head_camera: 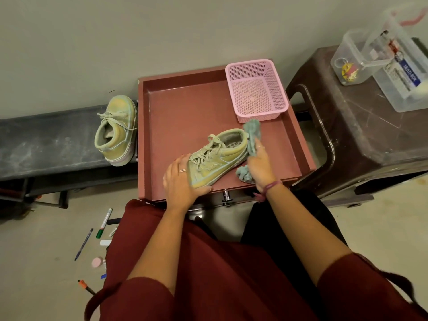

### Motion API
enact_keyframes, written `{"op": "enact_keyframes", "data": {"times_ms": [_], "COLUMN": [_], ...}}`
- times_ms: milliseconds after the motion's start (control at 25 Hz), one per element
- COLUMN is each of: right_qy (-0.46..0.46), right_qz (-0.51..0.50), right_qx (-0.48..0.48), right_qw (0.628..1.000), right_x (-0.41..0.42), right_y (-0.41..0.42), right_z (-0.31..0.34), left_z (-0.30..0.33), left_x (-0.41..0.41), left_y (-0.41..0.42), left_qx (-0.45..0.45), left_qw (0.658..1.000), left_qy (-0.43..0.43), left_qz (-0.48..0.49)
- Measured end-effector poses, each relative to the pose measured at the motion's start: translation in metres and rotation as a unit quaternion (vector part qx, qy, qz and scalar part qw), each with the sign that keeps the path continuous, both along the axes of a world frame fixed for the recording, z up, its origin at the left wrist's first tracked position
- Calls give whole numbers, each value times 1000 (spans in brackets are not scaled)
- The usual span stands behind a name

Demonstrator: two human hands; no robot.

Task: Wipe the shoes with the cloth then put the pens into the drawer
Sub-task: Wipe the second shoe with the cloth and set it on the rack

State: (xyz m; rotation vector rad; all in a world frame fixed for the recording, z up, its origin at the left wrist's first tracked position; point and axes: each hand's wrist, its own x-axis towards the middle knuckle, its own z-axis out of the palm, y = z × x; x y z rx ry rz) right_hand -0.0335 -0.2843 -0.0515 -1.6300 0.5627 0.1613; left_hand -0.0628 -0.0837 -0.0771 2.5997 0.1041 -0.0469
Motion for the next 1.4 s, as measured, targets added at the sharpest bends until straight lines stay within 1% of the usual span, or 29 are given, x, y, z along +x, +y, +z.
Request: {"op": "enact_keyframes", "data": {"times_ms": [40,80,160,200,280,360,400,480,600,680,760,840,920,1000,1080,1160,1200,1280,1360,1400], "right_qy": [-26,-41,-18,-4,-8,-40,-55,-73,-77,-83,-70,-18,17,-9,-59,-89,-92,-85,-97,-95], "right_qz": [37,44,26,31,74,130,138,112,59,61,100,163,196,178,151,125,113,110,148,183], "right_qx": [-45,-87,-153,-167,-166,-176,-170,-146,-115,-95,-86,-85,-79,-63,-19,10,-6,-71,-118,-118], "right_qw": [998,994,988,986,983,975,974,980,989,990,989,983,977,982,987,988,989,988,977,971], "right_x": [5,8,4,-2,-25,-50,-57,-57,-27,-3,19,42,53,51,36,24,19,15,23,30], "right_y": [12,22,38,45,57,69,73,77,61,38,7,-20,-29,-22,-12,-6,-5,-7,-13,-16], "right_z": [0,-2,1,1,-5,-14,-17,-18,-14,-7,3,10,12,12,16,15,10,-1,-7,-5], "left_z": [0,1,1,1,-2,-3,-3,-3,-2,-3,-5,-6,-7,-7,-7,-6,-5,-3,-2,-3], "left_x": [1,1,2,3,5,4,4,3,3,3,4,5,7,9,8,9,10,10,11,12], "left_y": [0,1,3,4,5,7,6,4,1,1,3,8,13,14,14,15,15,15,15,16], "left_qx": [-7,-13,-23,-28,-35,-52,-62,-75,-102,-114,-116,-112,-105,-100,-98,-92,-88,-82,-87,-94], "left_qw": [1000,1000,1000,1000,999,998,998,997,994,992,992,993,994,995,995,995,995,996,995,995], "left_qy": [5,10,12,13,12,11,12,12,6,9,10,19,26,30,36,36,39,43,43,42], "left_qz": [-1,0,2,4,12,24,28,35,47,55,43,21,3,0,-2,-7,-10,-16,-16,-14]}}
